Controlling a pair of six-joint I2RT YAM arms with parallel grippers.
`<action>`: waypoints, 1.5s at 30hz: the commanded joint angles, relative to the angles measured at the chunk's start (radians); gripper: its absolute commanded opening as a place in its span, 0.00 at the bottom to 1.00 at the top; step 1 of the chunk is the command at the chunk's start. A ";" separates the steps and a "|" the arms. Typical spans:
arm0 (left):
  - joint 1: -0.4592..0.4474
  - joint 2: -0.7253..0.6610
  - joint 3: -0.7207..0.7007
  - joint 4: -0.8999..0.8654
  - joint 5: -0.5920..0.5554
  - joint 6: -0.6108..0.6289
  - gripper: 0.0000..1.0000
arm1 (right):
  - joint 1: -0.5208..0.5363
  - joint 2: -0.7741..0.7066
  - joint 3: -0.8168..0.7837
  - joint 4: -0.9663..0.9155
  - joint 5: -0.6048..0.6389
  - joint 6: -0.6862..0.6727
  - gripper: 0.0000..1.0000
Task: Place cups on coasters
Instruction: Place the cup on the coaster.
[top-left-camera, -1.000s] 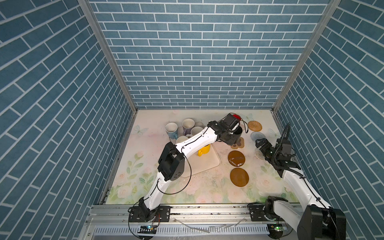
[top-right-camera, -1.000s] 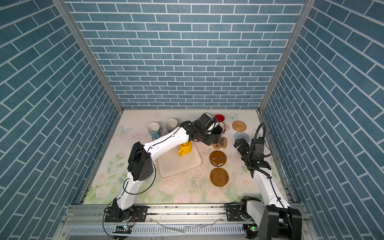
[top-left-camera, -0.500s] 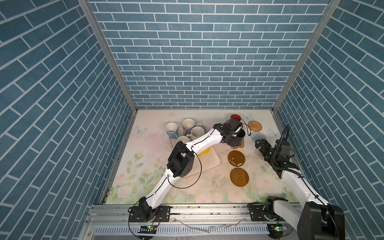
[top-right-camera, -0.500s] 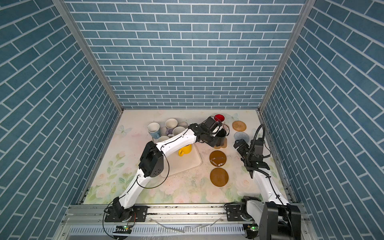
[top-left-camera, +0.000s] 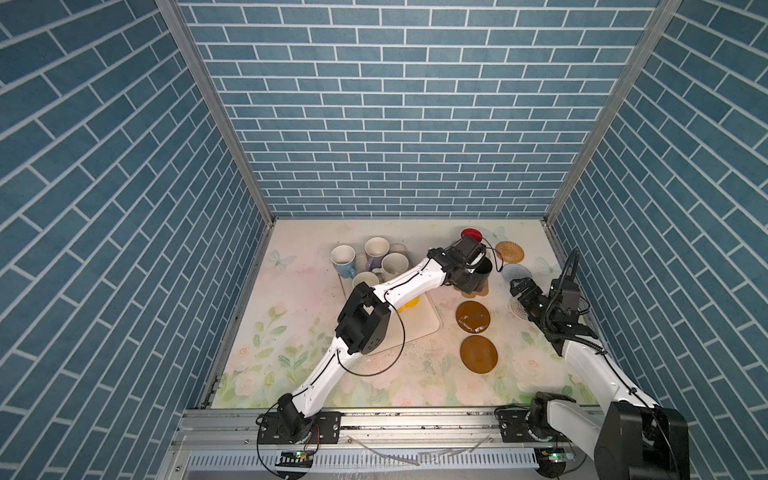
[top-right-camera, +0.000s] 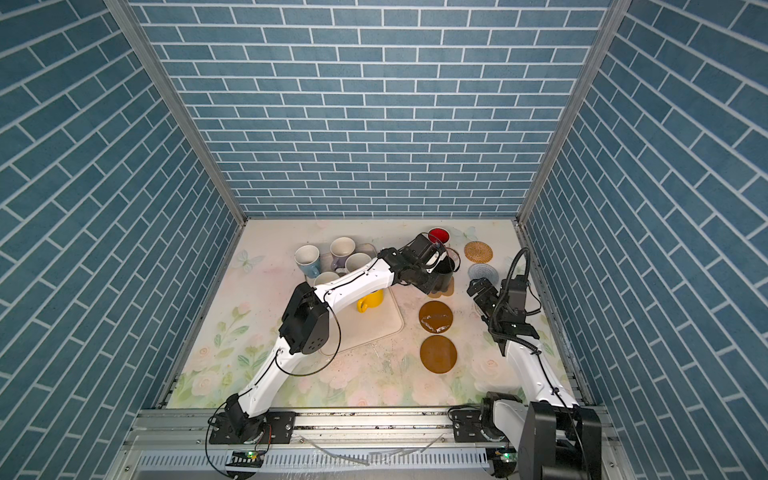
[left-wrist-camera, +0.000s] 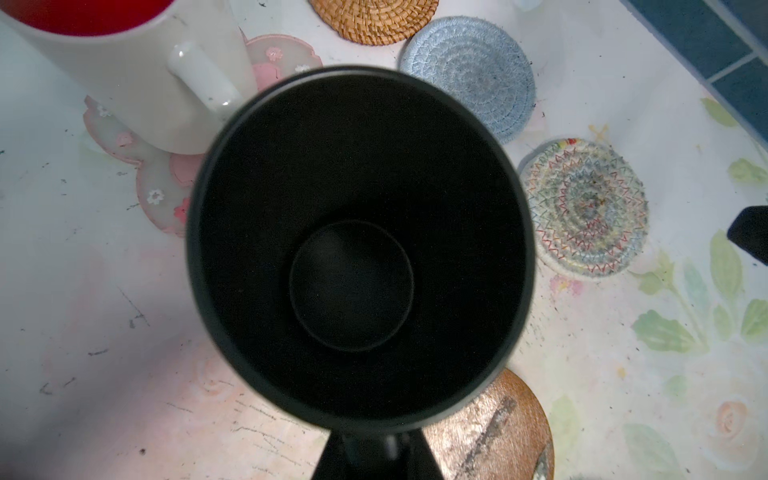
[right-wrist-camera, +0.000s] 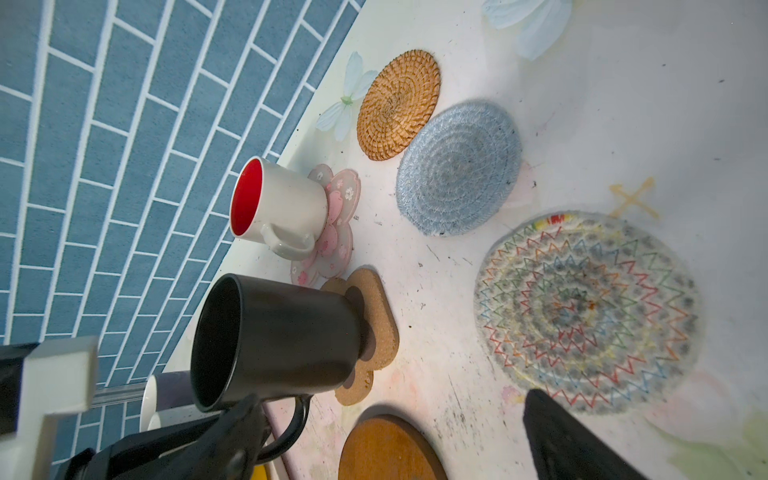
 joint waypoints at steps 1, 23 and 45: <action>-0.001 0.003 0.004 0.108 -0.008 0.019 0.00 | 0.005 -0.003 -0.024 0.032 -0.005 0.028 0.98; -0.001 -0.021 -0.106 0.166 -0.048 0.010 0.09 | 0.007 -0.026 -0.029 0.042 -0.028 0.033 0.97; -0.001 -0.156 -0.206 0.154 -0.160 -0.015 0.99 | 0.050 -0.051 0.050 -0.103 0.027 -0.077 0.97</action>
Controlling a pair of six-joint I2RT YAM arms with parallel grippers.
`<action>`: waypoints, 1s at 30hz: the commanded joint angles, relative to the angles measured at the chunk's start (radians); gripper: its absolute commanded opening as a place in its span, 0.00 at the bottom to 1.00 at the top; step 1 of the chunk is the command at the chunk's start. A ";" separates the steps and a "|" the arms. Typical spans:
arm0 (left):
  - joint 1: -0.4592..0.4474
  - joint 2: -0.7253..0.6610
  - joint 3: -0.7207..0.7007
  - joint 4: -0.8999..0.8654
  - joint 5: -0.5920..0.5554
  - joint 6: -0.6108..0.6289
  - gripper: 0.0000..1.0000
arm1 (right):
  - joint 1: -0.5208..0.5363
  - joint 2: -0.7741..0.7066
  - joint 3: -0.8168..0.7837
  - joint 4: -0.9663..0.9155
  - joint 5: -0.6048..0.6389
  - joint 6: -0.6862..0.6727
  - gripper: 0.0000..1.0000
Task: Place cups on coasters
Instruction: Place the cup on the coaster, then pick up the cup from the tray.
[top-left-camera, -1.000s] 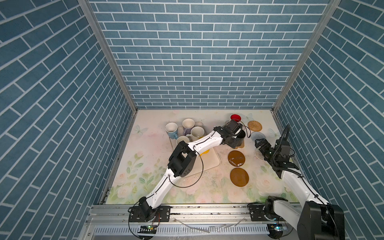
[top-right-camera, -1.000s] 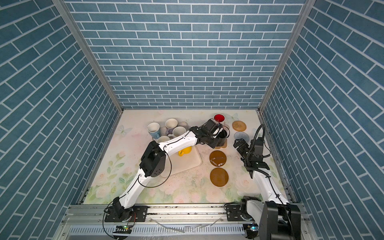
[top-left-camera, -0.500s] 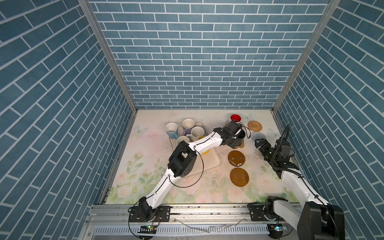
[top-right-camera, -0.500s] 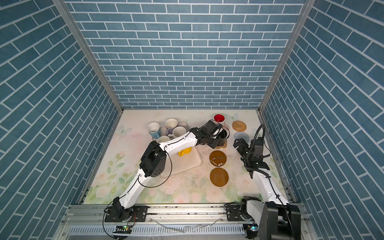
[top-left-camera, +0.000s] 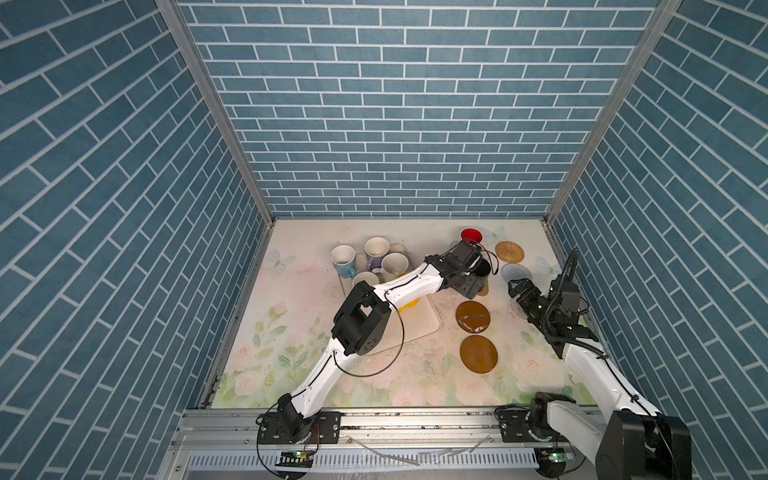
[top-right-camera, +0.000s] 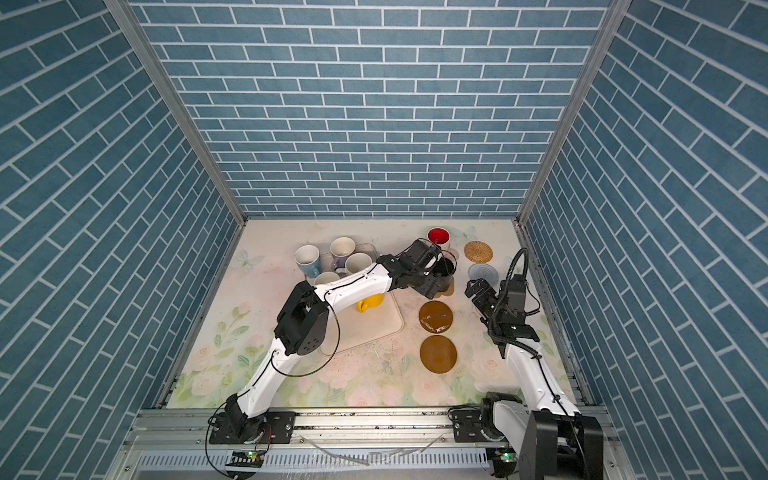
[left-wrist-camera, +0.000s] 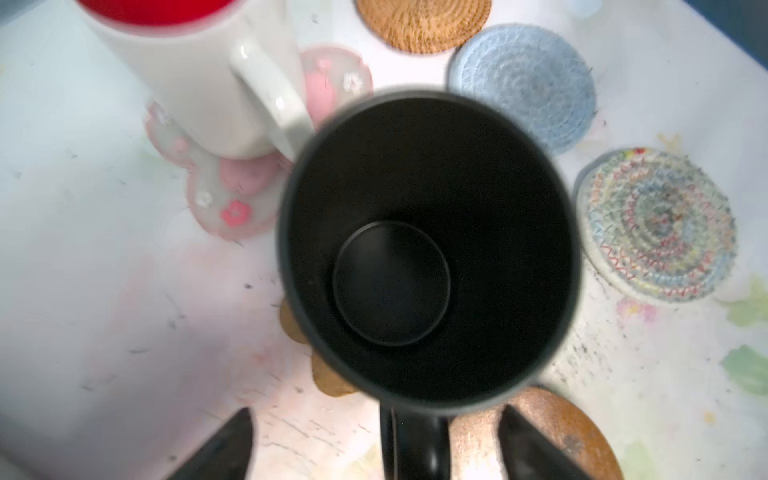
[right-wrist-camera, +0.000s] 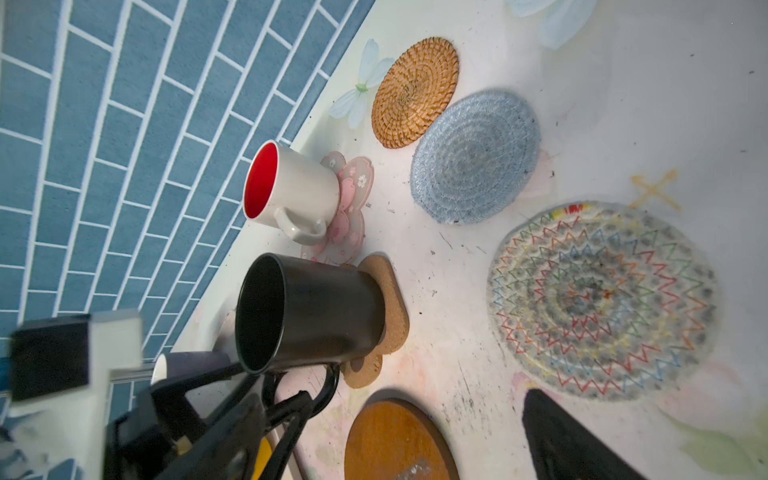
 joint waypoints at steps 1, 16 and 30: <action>-0.002 -0.108 -0.042 -0.003 -0.050 0.000 0.99 | 0.024 -0.010 0.059 -0.072 0.042 -0.048 0.96; -0.003 -0.591 -0.484 0.041 -0.210 -0.093 0.99 | 0.238 -0.047 0.207 -0.284 0.224 -0.052 0.89; 0.008 -1.041 -0.943 -0.014 -0.354 -0.203 0.99 | 0.619 0.081 0.325 -0.360 0.456 0.046 0.87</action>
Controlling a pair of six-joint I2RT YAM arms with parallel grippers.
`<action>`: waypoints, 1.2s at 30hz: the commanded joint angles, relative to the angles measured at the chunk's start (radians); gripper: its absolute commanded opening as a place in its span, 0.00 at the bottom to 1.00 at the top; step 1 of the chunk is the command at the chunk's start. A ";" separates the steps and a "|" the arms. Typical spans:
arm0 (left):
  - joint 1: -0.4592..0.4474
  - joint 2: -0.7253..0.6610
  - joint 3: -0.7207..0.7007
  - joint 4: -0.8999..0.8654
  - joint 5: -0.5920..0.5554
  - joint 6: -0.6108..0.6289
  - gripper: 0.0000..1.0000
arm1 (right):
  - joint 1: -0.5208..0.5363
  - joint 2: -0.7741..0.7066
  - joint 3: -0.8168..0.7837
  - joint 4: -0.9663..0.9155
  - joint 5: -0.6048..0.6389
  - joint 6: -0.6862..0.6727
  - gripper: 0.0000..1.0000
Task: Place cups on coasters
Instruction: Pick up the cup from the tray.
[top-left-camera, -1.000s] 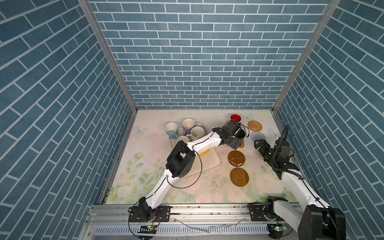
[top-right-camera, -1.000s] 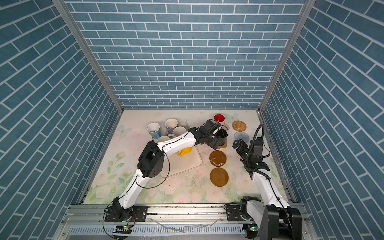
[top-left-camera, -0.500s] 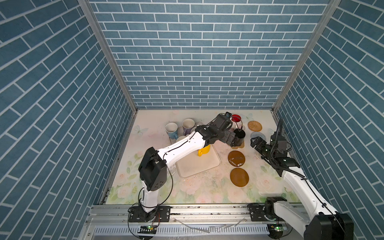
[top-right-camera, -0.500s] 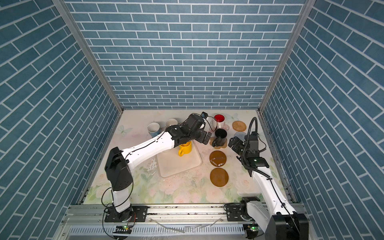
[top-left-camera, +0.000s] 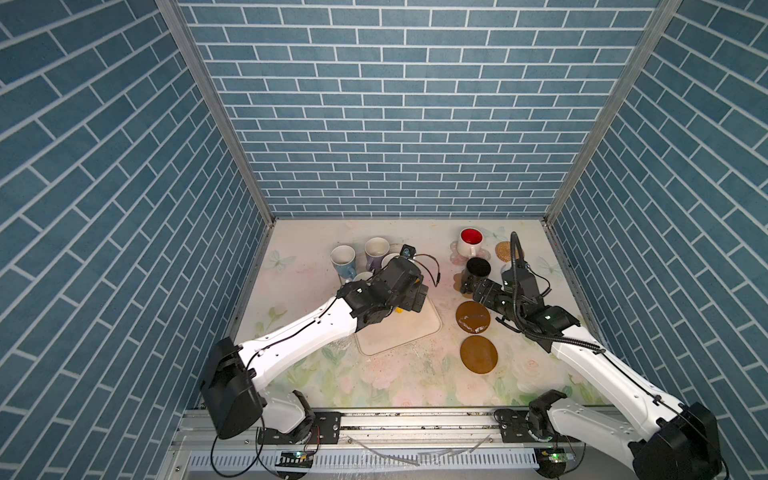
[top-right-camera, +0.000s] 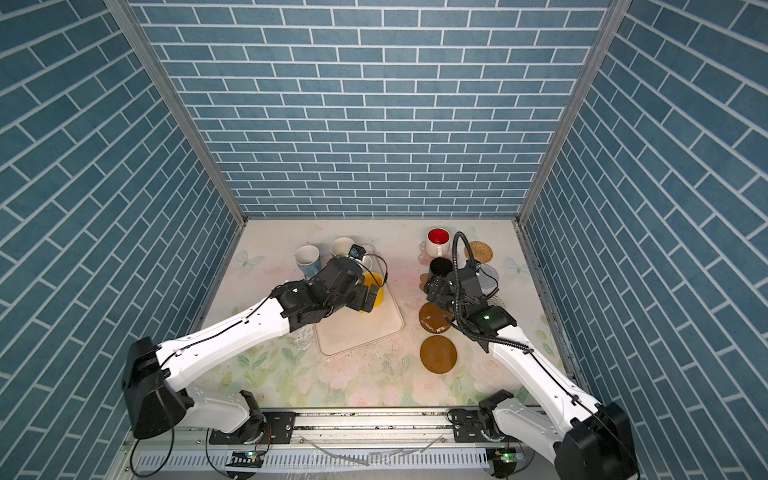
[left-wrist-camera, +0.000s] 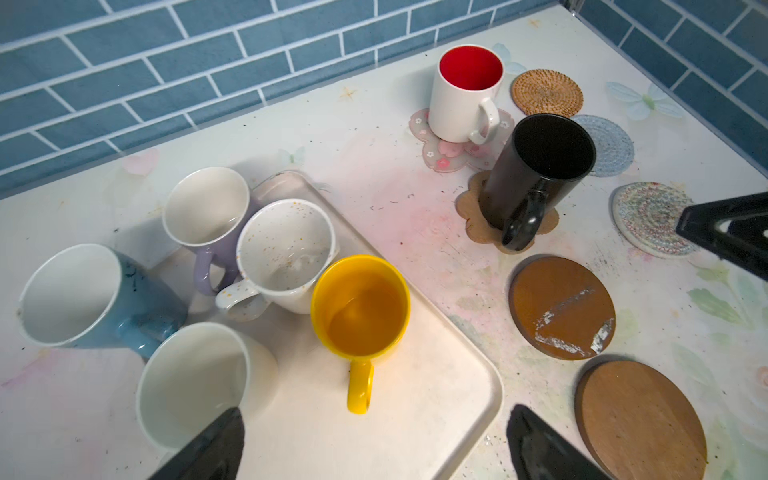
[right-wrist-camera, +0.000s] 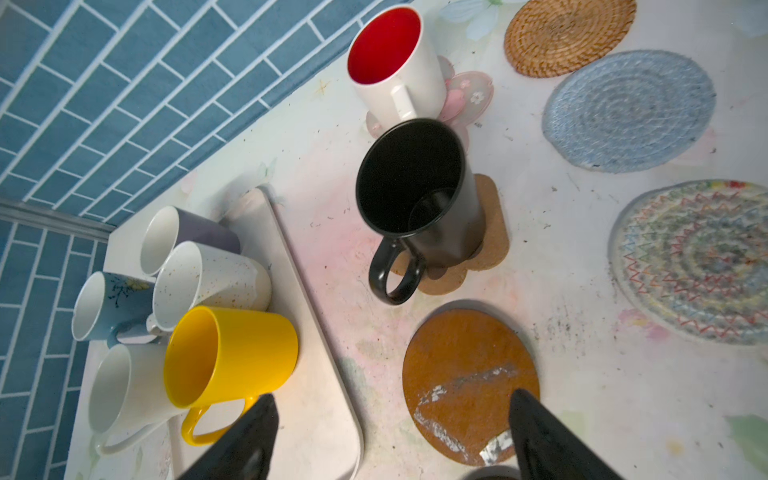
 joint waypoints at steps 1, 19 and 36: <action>0.009 -0.085 -0.080 -0.033 -0.046 -0.045 0.99 | 0.081 0.055 0.061 -0.029 0.104 0.059 0.87; 0.139 -0.404 -0.378 -0.107 0.007 -0.168 0.99 | 0.327 0.426 0.310 0.003 0.181 0.151 0.87; 0.241 -0.452 -0.497 -0.129 0.003 -0.306 0.99 | 0.408 0.683 0.513 -0.001 0.148 0.191 0.85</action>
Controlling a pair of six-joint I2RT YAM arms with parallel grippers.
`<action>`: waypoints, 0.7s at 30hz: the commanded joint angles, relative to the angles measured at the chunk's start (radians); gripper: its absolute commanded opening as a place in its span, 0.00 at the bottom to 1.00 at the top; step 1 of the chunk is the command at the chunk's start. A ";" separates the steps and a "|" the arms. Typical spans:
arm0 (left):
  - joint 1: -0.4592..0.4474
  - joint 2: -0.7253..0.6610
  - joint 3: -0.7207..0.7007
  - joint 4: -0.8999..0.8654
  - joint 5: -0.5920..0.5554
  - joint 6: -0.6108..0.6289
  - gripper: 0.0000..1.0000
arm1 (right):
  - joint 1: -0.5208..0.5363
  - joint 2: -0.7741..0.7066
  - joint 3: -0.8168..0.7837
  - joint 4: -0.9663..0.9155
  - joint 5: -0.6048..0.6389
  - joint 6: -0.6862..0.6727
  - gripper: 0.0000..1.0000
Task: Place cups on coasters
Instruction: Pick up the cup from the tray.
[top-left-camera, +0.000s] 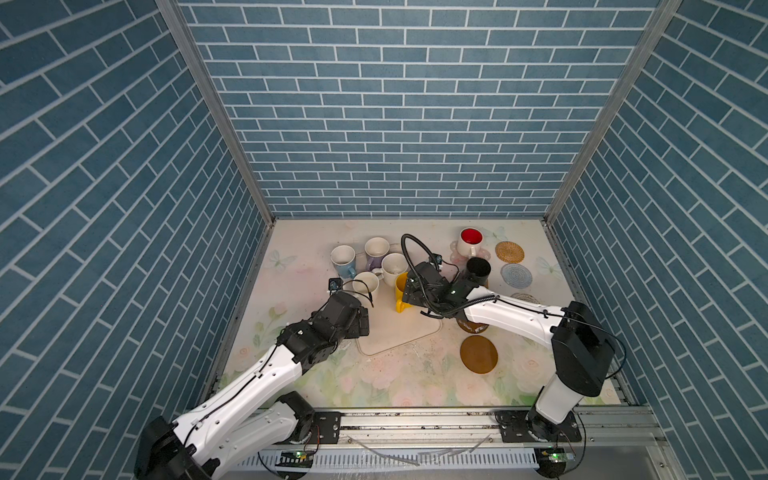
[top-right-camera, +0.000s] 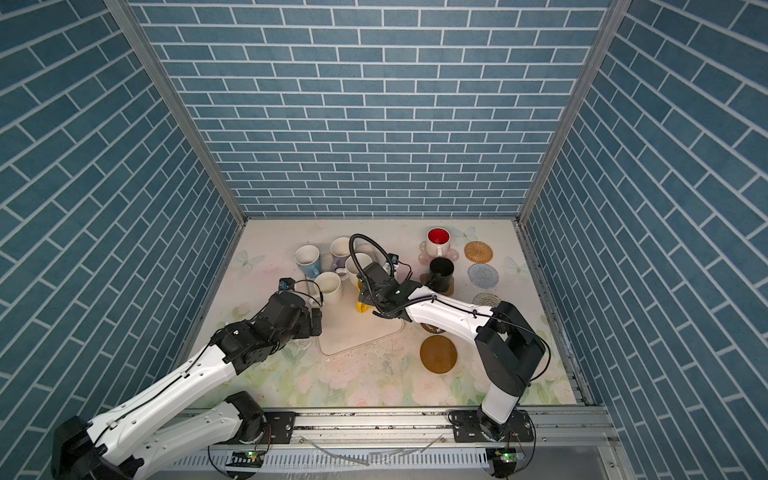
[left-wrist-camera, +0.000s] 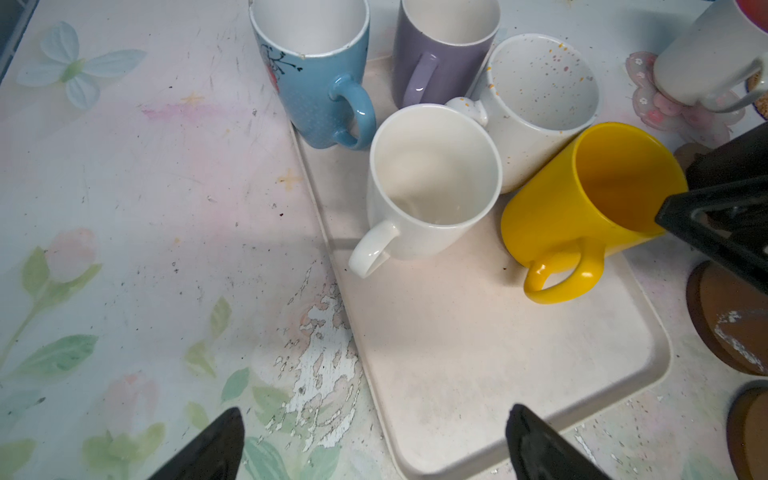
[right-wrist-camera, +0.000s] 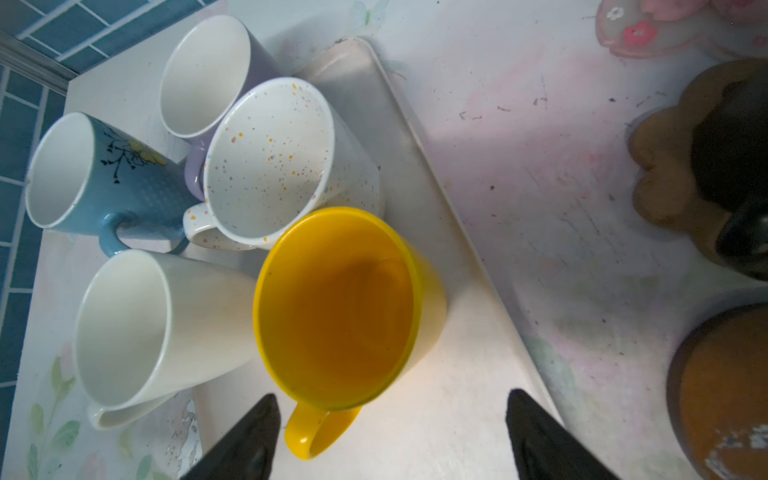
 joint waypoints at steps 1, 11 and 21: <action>0.025 -0.008 -0.035 -0.024 0.011 -0.038 0.99 | 0.015 0.036 0.063 -0.009 0.002 0.052 0.86; 0.062 -0.055 -0.085 -0.013 0.039 -0.036 0.99 | 0.044 0.127 0.126 -0.017 -0.003 0.068 0.85; 0.067 -0.084 -0.101 -0.010 0.047 -0.034 0.99 | 0.049 0.187 0.160 -0.052 0.004 0.074 0.83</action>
